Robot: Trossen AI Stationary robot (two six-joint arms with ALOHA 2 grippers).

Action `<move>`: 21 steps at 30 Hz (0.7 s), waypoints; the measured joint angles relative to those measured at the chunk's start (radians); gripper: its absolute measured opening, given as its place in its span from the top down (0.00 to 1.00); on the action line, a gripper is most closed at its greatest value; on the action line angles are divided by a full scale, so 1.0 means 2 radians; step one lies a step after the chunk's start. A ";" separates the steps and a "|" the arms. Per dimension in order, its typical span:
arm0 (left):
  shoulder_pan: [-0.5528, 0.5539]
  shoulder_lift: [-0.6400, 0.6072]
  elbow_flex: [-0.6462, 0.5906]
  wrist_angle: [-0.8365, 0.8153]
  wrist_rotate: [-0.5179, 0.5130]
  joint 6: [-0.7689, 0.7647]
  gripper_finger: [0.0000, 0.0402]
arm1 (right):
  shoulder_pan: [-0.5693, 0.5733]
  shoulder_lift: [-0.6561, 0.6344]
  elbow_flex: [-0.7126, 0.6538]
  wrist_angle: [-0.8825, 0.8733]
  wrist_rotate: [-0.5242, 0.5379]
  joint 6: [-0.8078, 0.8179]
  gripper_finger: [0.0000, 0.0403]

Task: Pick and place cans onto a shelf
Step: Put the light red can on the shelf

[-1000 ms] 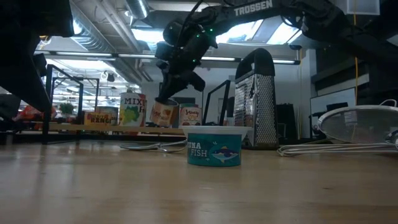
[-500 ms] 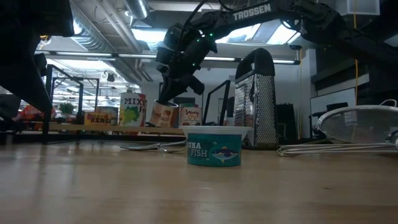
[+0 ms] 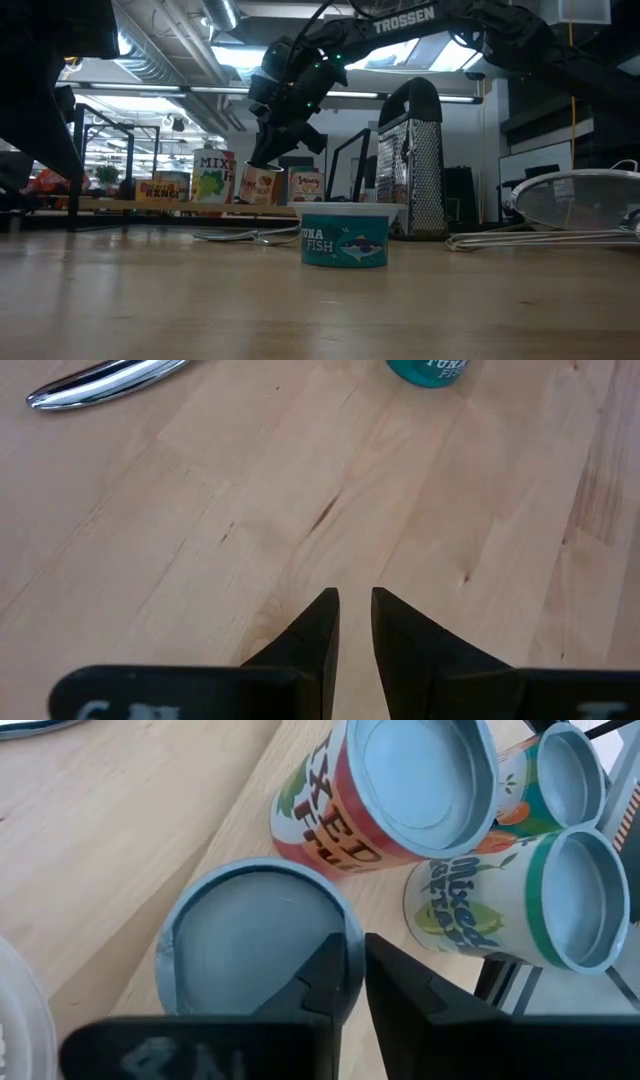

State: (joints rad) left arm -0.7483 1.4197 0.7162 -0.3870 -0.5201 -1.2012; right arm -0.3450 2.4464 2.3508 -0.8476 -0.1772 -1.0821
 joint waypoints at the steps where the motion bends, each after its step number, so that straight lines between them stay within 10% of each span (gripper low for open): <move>1: 0.000 0.000 0.000 0.000 0.000 0.000 0.86 | 0.000 0.000 0.000 0.001 0.000 0.000 0.88; 21: 0.000 0.000 0.000 0.000 0.000 0.000 0.86 | 0.008 -0.004 0.001 0.009 0.044 0.008 0.87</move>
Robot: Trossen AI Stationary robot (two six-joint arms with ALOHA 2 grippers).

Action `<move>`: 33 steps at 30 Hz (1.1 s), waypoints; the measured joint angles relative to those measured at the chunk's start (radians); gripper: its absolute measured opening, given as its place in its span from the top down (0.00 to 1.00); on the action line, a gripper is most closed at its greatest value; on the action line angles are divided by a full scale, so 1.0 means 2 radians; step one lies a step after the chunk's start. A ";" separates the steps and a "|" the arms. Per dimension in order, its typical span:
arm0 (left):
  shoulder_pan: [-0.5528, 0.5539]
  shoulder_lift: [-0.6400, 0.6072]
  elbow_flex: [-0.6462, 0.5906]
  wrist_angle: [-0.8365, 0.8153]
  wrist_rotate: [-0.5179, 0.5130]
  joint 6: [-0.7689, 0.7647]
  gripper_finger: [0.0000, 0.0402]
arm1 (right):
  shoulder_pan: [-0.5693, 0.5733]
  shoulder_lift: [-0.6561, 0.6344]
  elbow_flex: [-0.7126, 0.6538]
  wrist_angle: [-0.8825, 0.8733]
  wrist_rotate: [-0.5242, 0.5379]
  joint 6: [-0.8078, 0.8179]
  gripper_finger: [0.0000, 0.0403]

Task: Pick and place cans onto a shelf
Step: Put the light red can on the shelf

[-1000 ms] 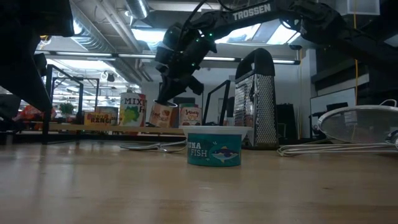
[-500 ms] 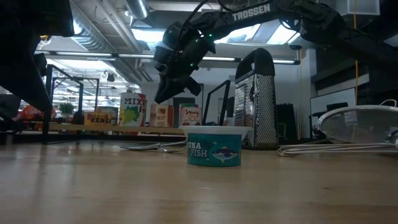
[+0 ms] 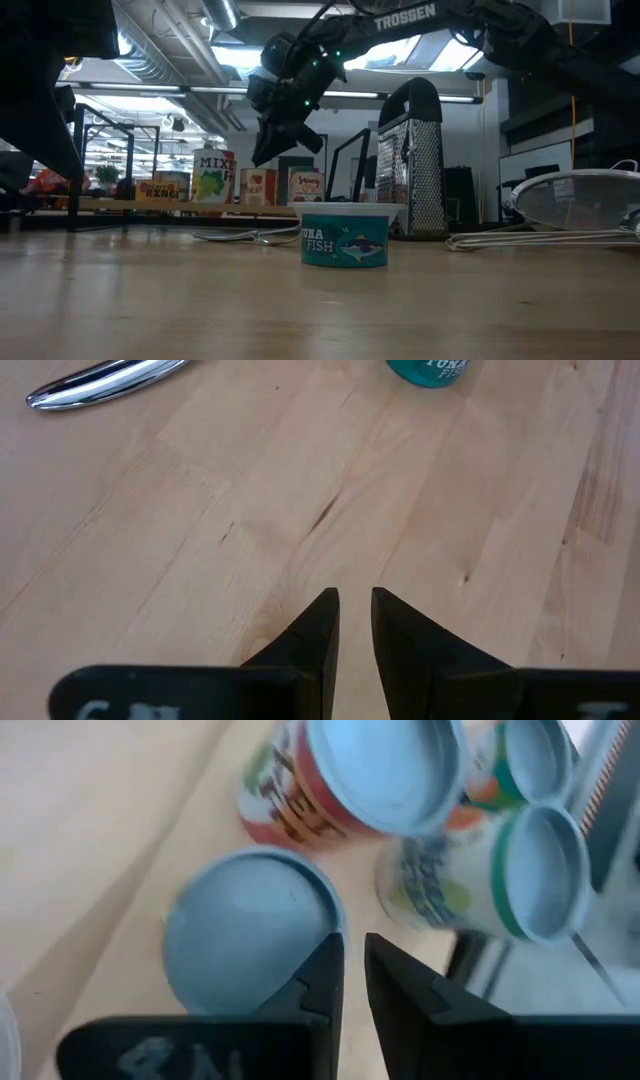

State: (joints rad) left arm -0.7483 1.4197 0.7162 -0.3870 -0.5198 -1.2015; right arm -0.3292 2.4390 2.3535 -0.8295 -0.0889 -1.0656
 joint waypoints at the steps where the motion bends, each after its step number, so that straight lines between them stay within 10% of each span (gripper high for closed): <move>1: 0.000 0.000 0.000 0.000 0.000 0.000 0.86 | 0.004 -0.003 0.000 -0.001 0.016 0.006 0.87; 15: 0.000 0.000 0.000 0.002 0.000 0.000 0.86 | 0.075 -0.022 0.001 -0.005 0.138 0.137 0.87; 33: 0.000 0.000 0.000 0.004 0.000 0.000 0.86 | 0.077 -0.023 -0.002 -0.013 0.088 0.424 0.61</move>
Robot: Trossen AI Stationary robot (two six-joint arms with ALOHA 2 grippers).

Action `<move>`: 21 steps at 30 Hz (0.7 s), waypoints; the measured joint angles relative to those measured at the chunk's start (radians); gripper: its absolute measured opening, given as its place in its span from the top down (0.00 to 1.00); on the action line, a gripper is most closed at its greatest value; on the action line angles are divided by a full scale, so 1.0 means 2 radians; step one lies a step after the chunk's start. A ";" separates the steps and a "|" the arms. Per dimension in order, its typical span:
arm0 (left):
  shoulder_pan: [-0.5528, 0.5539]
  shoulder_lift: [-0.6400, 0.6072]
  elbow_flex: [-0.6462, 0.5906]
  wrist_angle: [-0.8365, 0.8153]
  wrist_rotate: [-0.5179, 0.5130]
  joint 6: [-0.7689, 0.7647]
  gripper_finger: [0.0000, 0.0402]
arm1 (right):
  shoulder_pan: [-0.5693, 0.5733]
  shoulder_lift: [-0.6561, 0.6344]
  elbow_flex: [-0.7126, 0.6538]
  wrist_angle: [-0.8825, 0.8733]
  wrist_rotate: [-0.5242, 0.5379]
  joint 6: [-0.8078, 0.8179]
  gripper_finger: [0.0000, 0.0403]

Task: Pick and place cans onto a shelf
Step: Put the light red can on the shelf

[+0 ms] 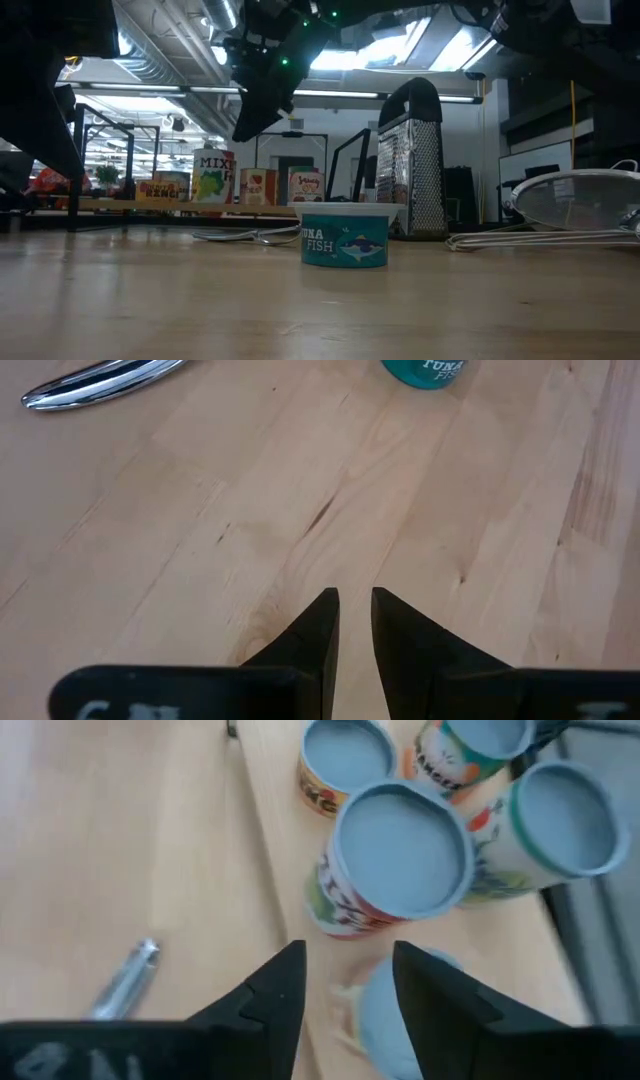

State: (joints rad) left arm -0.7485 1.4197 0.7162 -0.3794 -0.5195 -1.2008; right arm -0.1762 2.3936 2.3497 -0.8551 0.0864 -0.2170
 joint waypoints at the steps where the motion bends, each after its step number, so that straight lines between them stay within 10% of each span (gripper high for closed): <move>1: 0.000 0.000 0.000 0.000 0.000 0.000 0.86 | -0.002 0.000 -0.003 0.003 -0.011 0.006 0.61; 21: 0.000 0.000 0.000 0.001 0.000 0.000 0.86 | -0.022 0.026 -0.007 -0.002 -0.018 0.040 0.61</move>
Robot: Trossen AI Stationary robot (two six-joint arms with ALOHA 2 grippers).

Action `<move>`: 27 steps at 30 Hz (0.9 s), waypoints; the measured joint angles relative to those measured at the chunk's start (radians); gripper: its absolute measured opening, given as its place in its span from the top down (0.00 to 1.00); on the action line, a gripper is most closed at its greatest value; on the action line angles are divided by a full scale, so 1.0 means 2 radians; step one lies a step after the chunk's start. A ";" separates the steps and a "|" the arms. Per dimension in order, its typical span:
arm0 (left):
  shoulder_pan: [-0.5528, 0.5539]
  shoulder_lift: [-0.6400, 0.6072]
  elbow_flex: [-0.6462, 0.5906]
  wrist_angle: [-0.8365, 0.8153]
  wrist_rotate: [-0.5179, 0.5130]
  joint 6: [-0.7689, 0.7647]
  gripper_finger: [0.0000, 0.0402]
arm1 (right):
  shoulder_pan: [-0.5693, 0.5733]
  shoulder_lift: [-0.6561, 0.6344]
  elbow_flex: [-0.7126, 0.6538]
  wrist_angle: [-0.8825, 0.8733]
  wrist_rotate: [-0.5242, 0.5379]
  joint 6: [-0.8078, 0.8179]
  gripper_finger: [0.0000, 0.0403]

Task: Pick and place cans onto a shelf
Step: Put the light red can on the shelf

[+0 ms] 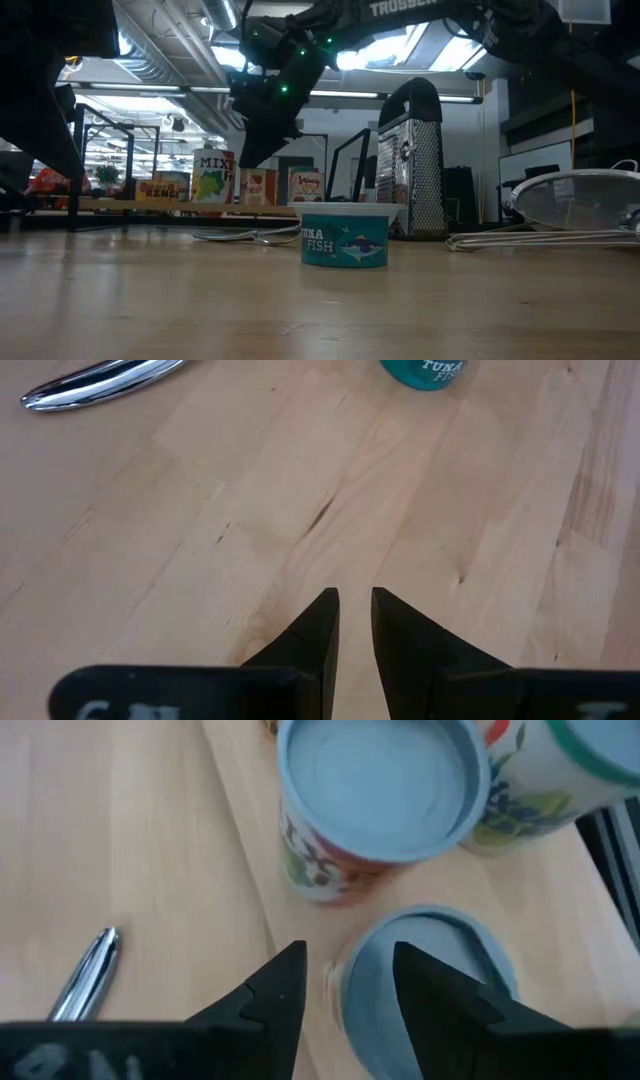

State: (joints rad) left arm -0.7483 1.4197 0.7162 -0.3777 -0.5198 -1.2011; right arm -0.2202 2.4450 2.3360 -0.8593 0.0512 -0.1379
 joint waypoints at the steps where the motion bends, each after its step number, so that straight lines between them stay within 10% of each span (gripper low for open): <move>1: 0.000 0.000 0.000 0.001 0.000 0.000 0.86 | 0.000 0.003 0.000 0.002 0.002 0.000 0.61; 10: 0.000 0.000 0.000 0.003 -0.001 0.000 0.86 | -0.008 0.010 0.000 0.002 0.004 -0.001 0.63; 27: 0.000 0.000 0.000 0.003 -0.002 0.000 0.86 | -0.028 0.010 0.000 0.002 0.003 -0.044 0.97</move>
State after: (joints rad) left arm -0.7486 1.4197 0.7162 -0.3714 -0.5231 -1.2007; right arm -0.2768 2.4657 2.3363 -0.8547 0.0582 -0.2266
